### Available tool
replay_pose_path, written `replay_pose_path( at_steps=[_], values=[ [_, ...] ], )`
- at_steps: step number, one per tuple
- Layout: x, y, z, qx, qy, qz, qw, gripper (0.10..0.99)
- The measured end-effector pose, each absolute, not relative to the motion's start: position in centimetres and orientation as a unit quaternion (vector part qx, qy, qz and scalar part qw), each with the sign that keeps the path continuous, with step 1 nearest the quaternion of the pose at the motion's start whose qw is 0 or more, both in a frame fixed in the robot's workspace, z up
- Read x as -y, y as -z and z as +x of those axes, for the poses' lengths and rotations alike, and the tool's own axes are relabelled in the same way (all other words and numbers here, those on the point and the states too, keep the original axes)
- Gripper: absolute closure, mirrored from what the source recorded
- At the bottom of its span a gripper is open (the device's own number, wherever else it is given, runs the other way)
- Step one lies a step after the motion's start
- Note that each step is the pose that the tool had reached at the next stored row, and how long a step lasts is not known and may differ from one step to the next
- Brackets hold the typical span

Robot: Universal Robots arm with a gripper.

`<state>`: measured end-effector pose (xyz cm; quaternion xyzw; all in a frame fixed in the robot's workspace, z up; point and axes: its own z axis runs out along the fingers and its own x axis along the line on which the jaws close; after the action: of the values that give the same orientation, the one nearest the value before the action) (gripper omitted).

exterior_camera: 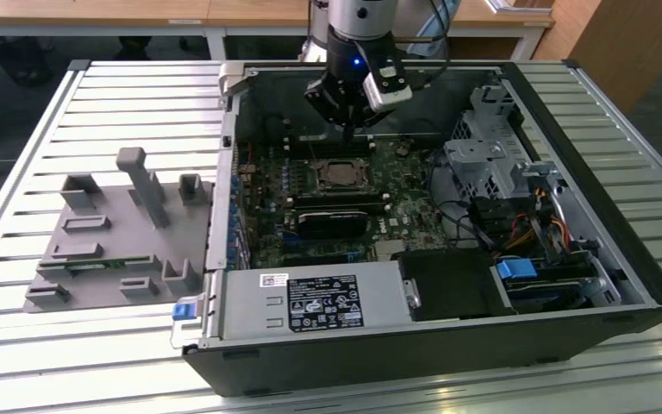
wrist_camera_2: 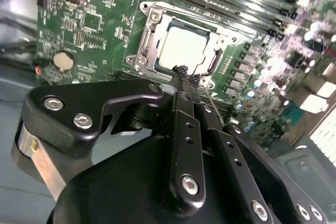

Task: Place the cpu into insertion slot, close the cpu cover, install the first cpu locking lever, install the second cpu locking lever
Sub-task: 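Install the first cpu locking lever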

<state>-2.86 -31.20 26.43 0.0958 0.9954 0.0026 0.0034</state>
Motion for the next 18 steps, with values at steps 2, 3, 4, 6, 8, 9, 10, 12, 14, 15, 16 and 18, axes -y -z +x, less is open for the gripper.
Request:
replay_pose_path(
  at_steps=[2, 3, 4, 6, 8, 9, 10, 12, 14, 15, 16, 18],
  values=[
    [31.2, -26.4, -2.9, -0.997, -0.003, 0.078, 0.003, 0.98],
    [31.2, -26.4, -2.9, -0.998, -0.003, 0.069, 0.003, 0.98],
    [31.2, -26.4, -2.9, -0.998, -0.003, 0.06, 0.003, 0.98],
    [31.2, -26.4, -2.9, -0.999, -0.008, 0.046, 0.003, 0.98],
    [31.2, -26.3, -2.9, -0.999, -0.016, 0.036, 0.002, 0.98],
    [31.2, -26.3, -2.9, -0.999, -0.018, 0.031, 0.002, 0.98],
    [31.2, -26.3, -2.9, -0.999, -0.019, 0.028, 0.002, 0.98],
    [31.2, -26.3, -3.2, -0.999, -0.019, 0.025, 0.002, 0.98],
    [31.2, -26.3, -3.6, -1.0, -0.019, 0.023, 0.002, 0.98],
    [31.2, -26.3, -3.8, -1.0, -0.019, 0.023, 0.002, 0.98],
    [31.2, -26.3, -4.0, -1.0, -0.019, 0.022, 0.002, 0.98],
    [31.2, -26.2, -4.3, -1.0, -0.019, 0.021, 0.002, 0.98]
  ],
)
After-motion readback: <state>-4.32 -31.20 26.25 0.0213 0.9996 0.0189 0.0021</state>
